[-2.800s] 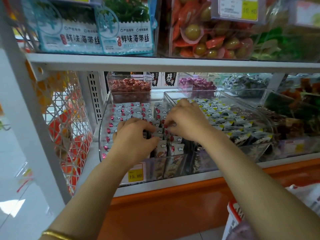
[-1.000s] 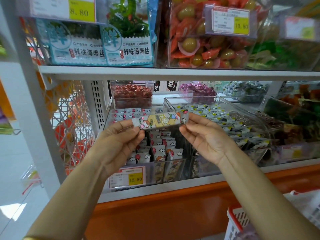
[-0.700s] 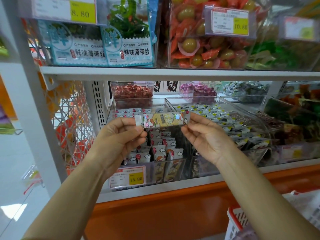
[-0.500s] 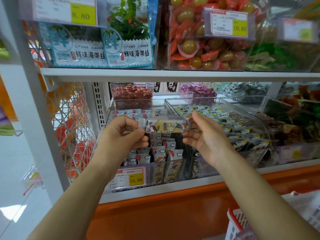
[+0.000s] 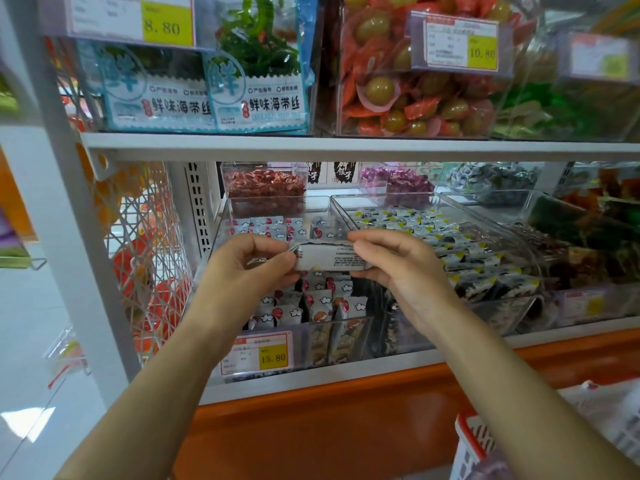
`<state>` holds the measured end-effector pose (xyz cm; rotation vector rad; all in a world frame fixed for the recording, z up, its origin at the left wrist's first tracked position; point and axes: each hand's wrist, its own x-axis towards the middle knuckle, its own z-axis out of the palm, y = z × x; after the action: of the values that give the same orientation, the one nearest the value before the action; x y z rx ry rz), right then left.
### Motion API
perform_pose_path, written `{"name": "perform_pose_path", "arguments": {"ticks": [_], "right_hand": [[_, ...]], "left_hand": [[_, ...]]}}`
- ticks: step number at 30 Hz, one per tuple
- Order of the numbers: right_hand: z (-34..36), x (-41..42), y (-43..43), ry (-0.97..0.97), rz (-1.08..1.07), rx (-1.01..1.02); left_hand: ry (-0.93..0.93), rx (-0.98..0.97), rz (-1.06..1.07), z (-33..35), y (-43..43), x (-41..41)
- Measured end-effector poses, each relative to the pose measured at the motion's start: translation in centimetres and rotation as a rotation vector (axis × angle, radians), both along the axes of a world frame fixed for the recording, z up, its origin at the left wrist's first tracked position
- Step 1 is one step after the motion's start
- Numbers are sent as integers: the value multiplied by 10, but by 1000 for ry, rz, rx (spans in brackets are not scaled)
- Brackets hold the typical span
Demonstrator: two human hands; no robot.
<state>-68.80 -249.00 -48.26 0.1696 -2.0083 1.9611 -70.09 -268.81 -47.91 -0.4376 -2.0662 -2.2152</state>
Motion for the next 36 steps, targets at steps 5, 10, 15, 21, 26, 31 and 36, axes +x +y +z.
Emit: {"name": "perform_pose_path", "arguments": {"ticks": [5,10,15,21,26,31,36], "right_hand": [[0,2,-3,40,-83,148],[2,1,3,12,1,131],[6,1,8,-18,109,33],[3,1,4,-38,117,29],[1,1,-5,-14,-27,81],[3,2,-11,32,-61,140],[9,3,-2,-40,93,97]], "left_hand": [[44,-131,62,0,3,1],[47,-264,52,4,-9,-3],[-35,-227,-86,6,-15,-4],[-167,-11,-114,7,-12,-3],[-148,44,-117,6,-5,0],[85,-313,20,2,5,7],[103,-262,-27,2,1,5]]}}
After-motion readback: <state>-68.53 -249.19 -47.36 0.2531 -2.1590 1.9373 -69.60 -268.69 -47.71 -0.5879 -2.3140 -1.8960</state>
